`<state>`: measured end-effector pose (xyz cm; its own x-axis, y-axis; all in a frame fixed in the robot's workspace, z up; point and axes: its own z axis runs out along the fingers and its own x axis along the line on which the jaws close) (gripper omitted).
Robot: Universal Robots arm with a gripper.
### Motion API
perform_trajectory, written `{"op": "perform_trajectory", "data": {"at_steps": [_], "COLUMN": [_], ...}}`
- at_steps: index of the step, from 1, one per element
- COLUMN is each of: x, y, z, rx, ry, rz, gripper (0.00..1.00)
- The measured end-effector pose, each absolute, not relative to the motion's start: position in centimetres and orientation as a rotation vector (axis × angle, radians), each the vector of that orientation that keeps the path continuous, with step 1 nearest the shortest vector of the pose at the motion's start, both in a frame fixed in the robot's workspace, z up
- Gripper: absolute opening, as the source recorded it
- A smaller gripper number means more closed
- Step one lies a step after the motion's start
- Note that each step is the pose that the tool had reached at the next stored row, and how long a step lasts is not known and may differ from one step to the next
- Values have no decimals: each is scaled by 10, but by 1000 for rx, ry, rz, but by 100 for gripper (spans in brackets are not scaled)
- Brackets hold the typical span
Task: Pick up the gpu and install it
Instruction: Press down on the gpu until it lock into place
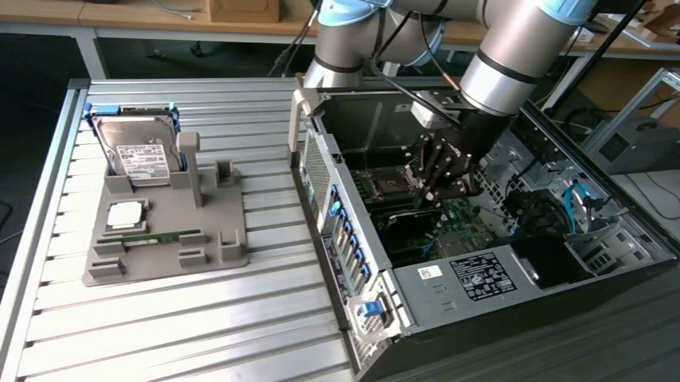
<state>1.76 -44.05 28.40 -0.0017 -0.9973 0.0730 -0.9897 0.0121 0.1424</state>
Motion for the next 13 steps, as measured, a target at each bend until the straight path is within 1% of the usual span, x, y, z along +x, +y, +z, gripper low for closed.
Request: {"op": "perform_trajectory", "data": {"at_steps": [6, 13], "x": [40, 42], "y": [-441, -441], "z": [284, 284], "rx": [2101, 2101], "ry": [-2115, -2114], "rz": [-85, -85], "gripper": [11, 11]}}
